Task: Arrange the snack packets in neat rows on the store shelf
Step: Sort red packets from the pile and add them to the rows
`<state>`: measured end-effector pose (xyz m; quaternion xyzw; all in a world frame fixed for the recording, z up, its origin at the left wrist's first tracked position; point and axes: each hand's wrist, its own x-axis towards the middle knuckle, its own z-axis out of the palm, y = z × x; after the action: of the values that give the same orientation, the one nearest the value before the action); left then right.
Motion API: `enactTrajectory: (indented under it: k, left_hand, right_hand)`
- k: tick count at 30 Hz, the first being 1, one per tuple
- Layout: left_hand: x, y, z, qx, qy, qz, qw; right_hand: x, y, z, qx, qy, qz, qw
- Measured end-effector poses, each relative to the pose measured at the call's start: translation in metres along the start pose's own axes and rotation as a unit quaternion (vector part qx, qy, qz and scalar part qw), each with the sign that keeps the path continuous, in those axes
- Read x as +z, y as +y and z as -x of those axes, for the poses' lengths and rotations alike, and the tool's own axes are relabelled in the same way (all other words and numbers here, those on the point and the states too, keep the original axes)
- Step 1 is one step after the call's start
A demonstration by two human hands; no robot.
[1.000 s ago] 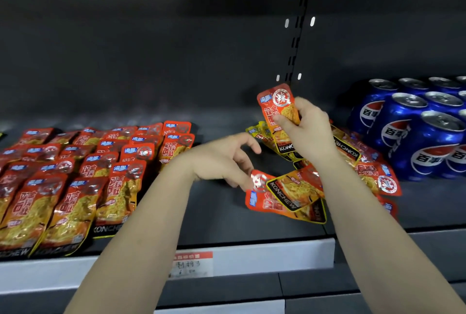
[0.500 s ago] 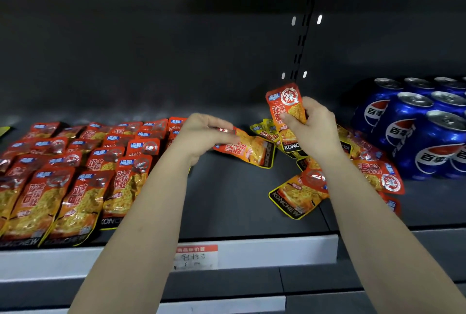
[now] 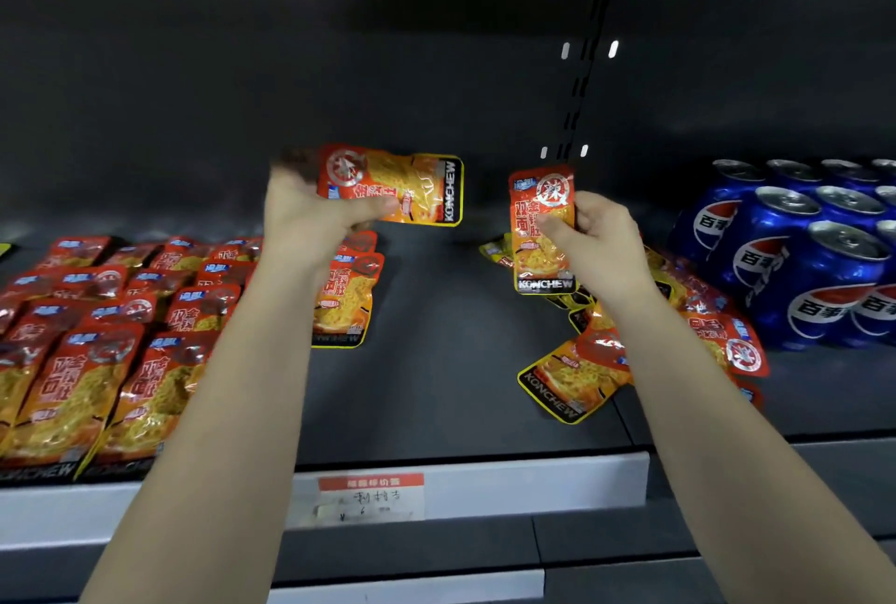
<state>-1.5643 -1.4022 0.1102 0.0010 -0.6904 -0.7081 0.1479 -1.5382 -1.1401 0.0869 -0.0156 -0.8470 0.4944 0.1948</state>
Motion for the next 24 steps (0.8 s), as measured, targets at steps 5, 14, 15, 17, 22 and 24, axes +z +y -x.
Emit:
enactTrajectory:
  k: [5,14,15,17,22,24]
  left_hand:
    - [-0.032,0.005,-0.006,-0.023,-0.008,0.028,0.999]
    - [-0.084,0.009,-0.022,0.077,-0.048,-0.032,0.995]
    - [-0.089,0.01,-0.023,0.094,-0.058,-0.067,0.992]
    - [-0.098,0.008,-0.026,0.116,-0.071,-0.126,0.983]
    - [-0.113,-0.007,-0.019,0.121,-0.035,-0.115,0.985]
    - [-0.112,-0.012,-0.018,0.129,-0.008,-0.118,0.985]
  right_hand:
    - [0.011,-0.022,-0.003,0.031,-0.067,-0.048,0.996]
    - [0.073,-0.067,0.008,0.069,-0.221,-0.08,0.97]
    - [0.082,-0.071,0.01,0.072,-0.228,-0.079,0.968]
    - [0.099,-0.076,0.015,0.076,-0.234,-0.076,0.966]
    - [0.126,-0.067,0.03,0.105,-0.216,-0.073,0.968]
    - [0.128,-0.064,0.033,0.108,-0.222,-0.067,0.967]
